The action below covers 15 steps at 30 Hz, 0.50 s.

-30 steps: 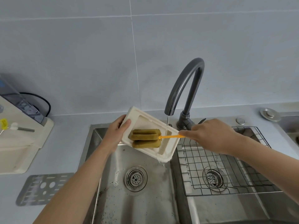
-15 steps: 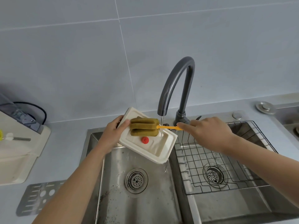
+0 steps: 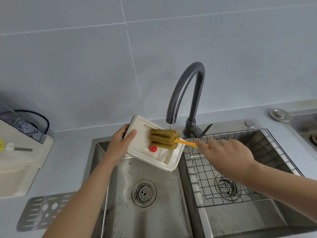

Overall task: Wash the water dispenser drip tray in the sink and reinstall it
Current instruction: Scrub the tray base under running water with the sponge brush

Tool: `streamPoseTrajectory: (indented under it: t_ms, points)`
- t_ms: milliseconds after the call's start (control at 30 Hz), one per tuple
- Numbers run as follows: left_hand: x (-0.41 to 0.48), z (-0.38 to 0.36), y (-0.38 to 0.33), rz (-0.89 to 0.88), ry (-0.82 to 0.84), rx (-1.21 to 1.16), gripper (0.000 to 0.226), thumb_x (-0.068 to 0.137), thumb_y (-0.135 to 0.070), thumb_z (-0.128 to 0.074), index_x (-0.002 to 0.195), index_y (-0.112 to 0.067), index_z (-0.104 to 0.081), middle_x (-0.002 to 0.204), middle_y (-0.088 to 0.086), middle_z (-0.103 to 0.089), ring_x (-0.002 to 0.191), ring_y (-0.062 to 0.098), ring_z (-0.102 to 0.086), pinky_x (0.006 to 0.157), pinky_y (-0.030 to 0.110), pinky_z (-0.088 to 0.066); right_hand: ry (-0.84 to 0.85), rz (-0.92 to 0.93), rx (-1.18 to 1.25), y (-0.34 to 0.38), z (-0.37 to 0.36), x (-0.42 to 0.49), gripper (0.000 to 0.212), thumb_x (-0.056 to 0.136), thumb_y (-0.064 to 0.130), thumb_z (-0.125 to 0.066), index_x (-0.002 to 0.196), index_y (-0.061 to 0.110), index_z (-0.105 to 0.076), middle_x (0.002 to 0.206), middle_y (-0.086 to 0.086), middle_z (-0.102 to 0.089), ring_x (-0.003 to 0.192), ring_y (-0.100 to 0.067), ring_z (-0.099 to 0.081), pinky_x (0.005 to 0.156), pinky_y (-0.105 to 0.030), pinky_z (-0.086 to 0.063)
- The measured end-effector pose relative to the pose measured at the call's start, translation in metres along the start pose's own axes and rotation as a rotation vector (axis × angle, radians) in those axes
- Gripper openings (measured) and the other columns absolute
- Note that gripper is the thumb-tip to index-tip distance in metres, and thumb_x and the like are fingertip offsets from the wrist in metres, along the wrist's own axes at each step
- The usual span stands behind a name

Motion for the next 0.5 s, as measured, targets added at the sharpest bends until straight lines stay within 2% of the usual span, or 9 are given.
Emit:
streamPoseTrajectory:
  t_ms: [67,100,167,267,367,433,500]
  points:
    - [0.001,0.000,0.001,-0.013,-0.013,-0.021,0.017,0.090,-0.022,-0.052,0.094,-0.038,-0.058,0.093,-0.009,-0.064,0.086,0.010,-0.059,0.073,0.027,-0.049,0.005,-0.002,0.063,0.004,-0.011,-0.007,0.059,0.091,0.004,-0.037,0.144,0.010,-0.014,0.115,-0.009,-0.056,0.088,-0.026,-0.065,0.048,-0.029,-0.030]
    - [0.001,0.000,0.002,-0.018,-0.019,-0.034,0.018,0.090,-0.021,-0.052,0.096,-0.037,-0.058,0.094,-0.009,-0.064,0.086,0.010,-0.059,0.075,0.028,-0.048,0.017,-0.014,0.060,0.001,-0.015,-0.009,0.058,0.092,0.003,-0.035,0.144,0.010,-0.011,0.118,-0.009,-0.055,0.090,-0.026,-0.064,0.045,-0.027,-0.025]
    - [0.002,-0.002,0.003,-0.027,-0.030,-0.068,0.019,0.090,-0.018,-0.053,0.097,-0.035,-0.058,0.095,-0.008,-0.064,0.088,0.012,-0.059,0.079,0.032,-0.048,0.015,-0.009,0.048,-0.001,-0.020,-0.013,0.054,0.092,0.004,-0.034,0.143,0.010,-0.016,0.114,-0.006,-0.057,0.090,-0.024,-0.064,0.043,-0.027,-0.019]
    - [0.003,-0.007,0.005,-0.040,-0.031,-0.084,0.018,0.090,-0.018,-0.053,0.103,-0.031,-0.057,0.098,-0.005,-0.063,0.092,0.016,-0.059,0.082,0.035,-0.048,0.066,-0.017,0.054,-0.001,-0.019,-0.017,0.043,0.093,0.002,-0.033,0.135,0.009,-0.029,0.100,-0.003,-0.058,0.081,-0.022,-0.063,0.041,-0.026,-0.017]
    - [0.001,-0.015,0.003,-0.067,-0.037,-0.113,0.019,0.090,-0.020,-0.053,0.104,-0.032,-0.056,0.096,-0.010,-0.064,0.088,0.005,-0.060,0.070,0.018,-0.051,0.121,-0.010,0.021,-0.001,-0.015,-0.017,0.037,0.091,0.000,-0.033,0.126,0.009,-0.039,0.071,0.001,-0.037,0.068,-0.020,-0.052,0.041,-0.025,-0.017]
    - [0.002,-0.019,0.003,-0.074,-0.035,-0.147,0.019,0.090,-0.019,-0.052,0.107,-0.028,-0.056,0.097,-0.010,-0.064,0.088,0.004,-0.060,0.064,0.014,-0.051,0.127,0.001,0.040,0.000,-0.013,-0.019,0.036,0.091,-0.001,-0.033,0.125,0.009,-0.040,0.070,0.002,-0.035,0.072,-0.021,-0.057,0.041,-0.025,-0.018]
    - [0.004,-0.022,0.004,-0.071,-0.023,-0.170,0.021,0.090,-0.019,-0.052,0.110,-0.027,-0.055,0.101,-0.007,-0.063,0.093,0.008,-0.060,0.070,0.020,-0.052,0.121,0.012,0.083,0.003,-0.011,-0.023,0.037,0.091,-0.002,-0.033,0.126,0.009,-0.039,0.082,-0.002,-0.051,0.084,-0.023,-0.063,0.046,-0.025,-0.026]
Point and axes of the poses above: each hand's wrist, its own x-axis towards the middle knuckle, its own z-axis out of the back of the hand, y = z × x, the point moved 6 cm from there along x, towards the middle knuckle
